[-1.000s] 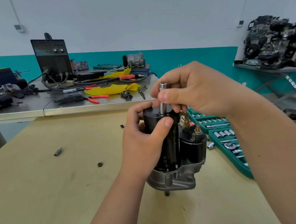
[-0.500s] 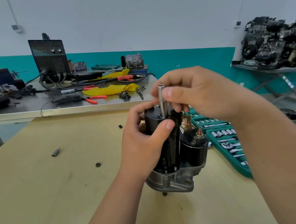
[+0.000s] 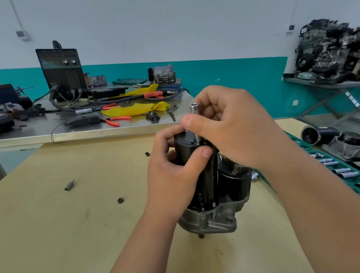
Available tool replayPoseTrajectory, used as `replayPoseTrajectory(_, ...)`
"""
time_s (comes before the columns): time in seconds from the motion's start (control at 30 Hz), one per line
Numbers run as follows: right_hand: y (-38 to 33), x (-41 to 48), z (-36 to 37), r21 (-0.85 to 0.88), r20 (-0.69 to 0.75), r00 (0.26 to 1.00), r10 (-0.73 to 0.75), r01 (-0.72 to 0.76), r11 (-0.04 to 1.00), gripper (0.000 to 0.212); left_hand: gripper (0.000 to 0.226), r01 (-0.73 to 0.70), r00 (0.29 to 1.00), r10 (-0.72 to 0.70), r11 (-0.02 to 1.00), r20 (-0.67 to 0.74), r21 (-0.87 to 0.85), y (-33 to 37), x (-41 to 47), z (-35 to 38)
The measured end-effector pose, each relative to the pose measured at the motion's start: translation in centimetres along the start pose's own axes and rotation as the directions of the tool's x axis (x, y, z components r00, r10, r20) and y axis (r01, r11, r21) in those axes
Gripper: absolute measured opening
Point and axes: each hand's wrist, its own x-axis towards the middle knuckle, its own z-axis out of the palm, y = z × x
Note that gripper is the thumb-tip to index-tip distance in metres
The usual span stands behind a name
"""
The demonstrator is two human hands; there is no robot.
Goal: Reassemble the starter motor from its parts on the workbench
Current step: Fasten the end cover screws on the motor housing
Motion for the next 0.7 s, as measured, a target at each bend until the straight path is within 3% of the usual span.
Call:
replayPoseTrajectory(0.13,0.1,0.9,-2.2,0.088,0.342,0.939,-0.031,0.001,0.996,0.016,0.042,-0.001,1.0,0.001,1.0,0.013,-0.008,0.0,0.1,-0.4)
replayPoseTrajectory(0.23,0.1,1.7,-2.8,0.085,0.443,0.897,-0.013,-0.028,0.996,0.018,0.045,0.018,0.999,-0.017,0.999,0.031,-0.036,0.0,0.3,-0.5)
replayPoseTrajectory(0.37,-0.2,1.8,-2.1,-0.02,0.33,0.944,-0.007,0.014,1.0,0.012,0.047,0.009,0.999,-0.008,0.999,0.033,-0.045,0.0,0.2,-0.4)
replayPoseTrajectory(0.5,-0.6,-0.1,0.2,-0.183,-0.035,0.999,-0.008,0.002,0.983,0.03,0.042,-0.024,1.0,0.024,1.0,-0.007,-0.015,0.0,-0.2,-0.2)
replayPoseTrajectory(0.57,-0.7,-0.5,0.9,-0.236,-0.12,0.993,-0.003,-0.025,0.971,0.032,0.041,-0.016,1.0,0.016,1.0,-0.002,-0.014,0.1,-0.2,-0.1)
replayPoseTrajectory(0.63,-0.6,-0.2,0.5,-0.233,-0.053,0.998,0.021,-0.033,0.972,0.03,0.039,-0.013,1.0,0.013,1.0,-0.002,-0.013,0.1,-0.1,-0.1)
replayPoseTrajectory(0.7,-0.6,0.4,-0.7,-0.126,0.136,0.99,0.036,-0.018,0.992,0.018,0.04,-0.014,1.0,0.014,1.0,-0.001,-0.023,0.1,-0.1,-0.2)
